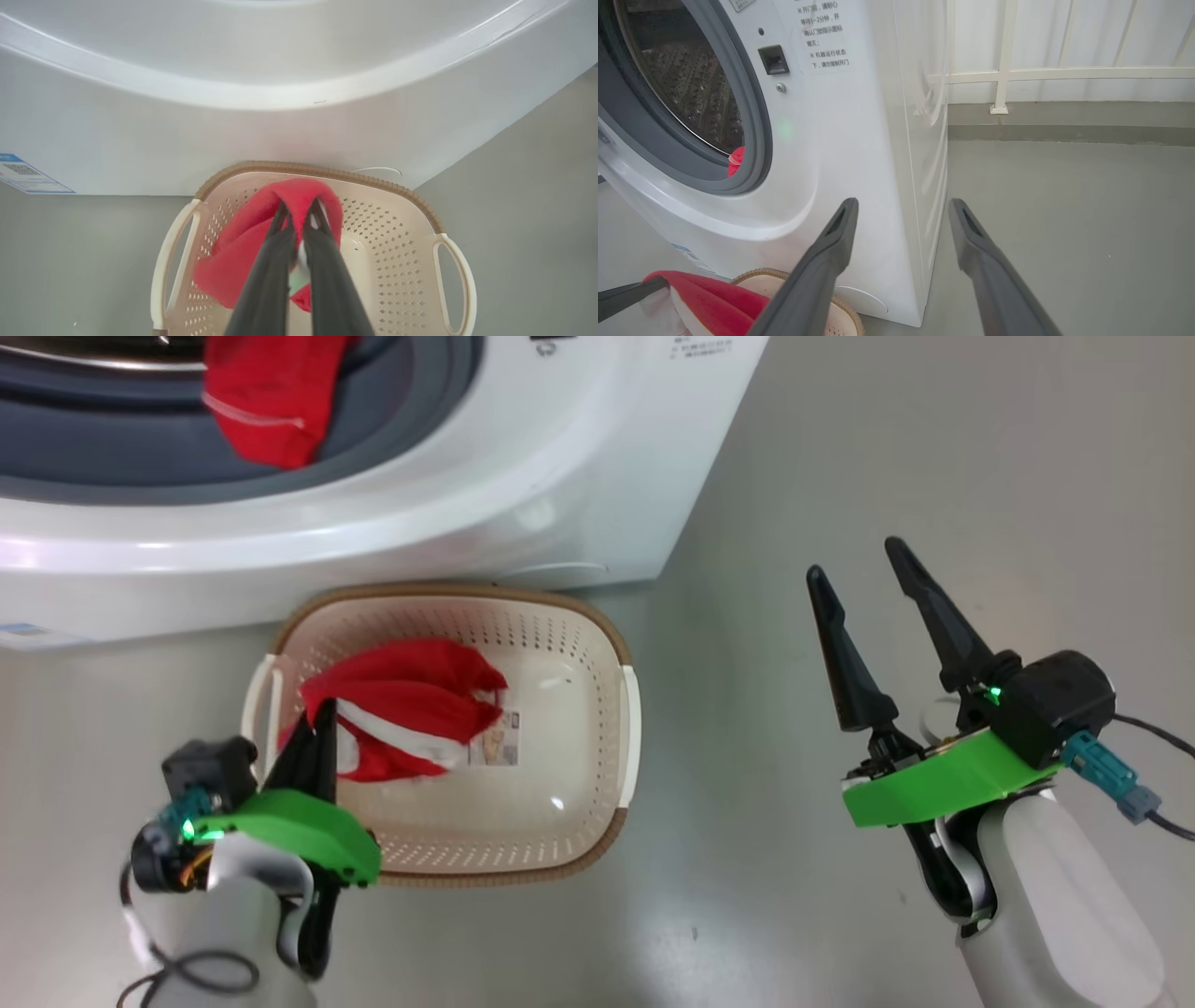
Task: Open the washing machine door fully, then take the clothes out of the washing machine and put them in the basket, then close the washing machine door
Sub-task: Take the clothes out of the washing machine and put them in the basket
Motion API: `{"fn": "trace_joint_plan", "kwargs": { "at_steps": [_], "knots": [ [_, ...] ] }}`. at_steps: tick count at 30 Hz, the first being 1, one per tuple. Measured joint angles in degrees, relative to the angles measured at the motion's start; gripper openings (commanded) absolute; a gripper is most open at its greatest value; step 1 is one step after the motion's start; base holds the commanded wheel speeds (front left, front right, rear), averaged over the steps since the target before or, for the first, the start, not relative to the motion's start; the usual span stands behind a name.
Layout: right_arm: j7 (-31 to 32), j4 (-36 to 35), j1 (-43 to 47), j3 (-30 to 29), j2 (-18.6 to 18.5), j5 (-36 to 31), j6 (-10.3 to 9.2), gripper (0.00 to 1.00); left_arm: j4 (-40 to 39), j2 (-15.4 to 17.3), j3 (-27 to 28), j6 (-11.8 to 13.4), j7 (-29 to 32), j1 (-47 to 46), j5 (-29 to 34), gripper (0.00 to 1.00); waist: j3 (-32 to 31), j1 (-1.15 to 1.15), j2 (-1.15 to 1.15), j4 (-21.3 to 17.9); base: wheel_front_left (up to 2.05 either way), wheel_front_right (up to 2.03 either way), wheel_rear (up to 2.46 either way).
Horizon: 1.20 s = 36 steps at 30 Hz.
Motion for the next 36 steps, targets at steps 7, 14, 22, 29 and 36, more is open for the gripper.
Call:
{"fn": "trace_joint_plan", "kwargs": {
  "at_steps": [7,14,22,29,36],
  "knots": [
    [0.0,0.0,-0.97,-0.12,0.0,-0.02,0.0,1.0,12.59,-0.31,-3.6,-0.46,2.74,-8.4,-7.58,0.0,3.62,0.0,0.0,-1.25,0.0,0.0,0.0],
    [0.0,-0.46,-2.57,0.02,-0.01,-0.01,0.0,1.0,19.58,-0.3,-9.69,-0.47,4.6,-13.08,-13.13,0.0,6.88,0.0,0.0,-2.23,0.0,0.0,0.0],
    [0.0,-0.75,-2.93,0.0,0.0,0.02,0.0,1.0,23.47,0.27,-13.68,-0.48,4.35,-15.91,-16.83,0.06,9.29,0.0,0.0,-3.43,0.0,0.0,0.0],
    [0.0,-0.54,-3.66,-0.05,-0.01,0.09,0.0,1.0,24.43,0.65,-16.67,-0.48,2.81,-16.21,-18.26,1.0,9.04,0.0,0.0,-3.57,0.0,0.0,0.0],
    [0.0,0.44,-3.49,-0.02,-0.01,0.09,0.0,1.0,23.31,1.89,-18.97,-0.48,0.32,-15.42,-21.3,1.0,5.64,0.0,0.0,-2.76,0.0,0.0,0.0]
  ]
}}
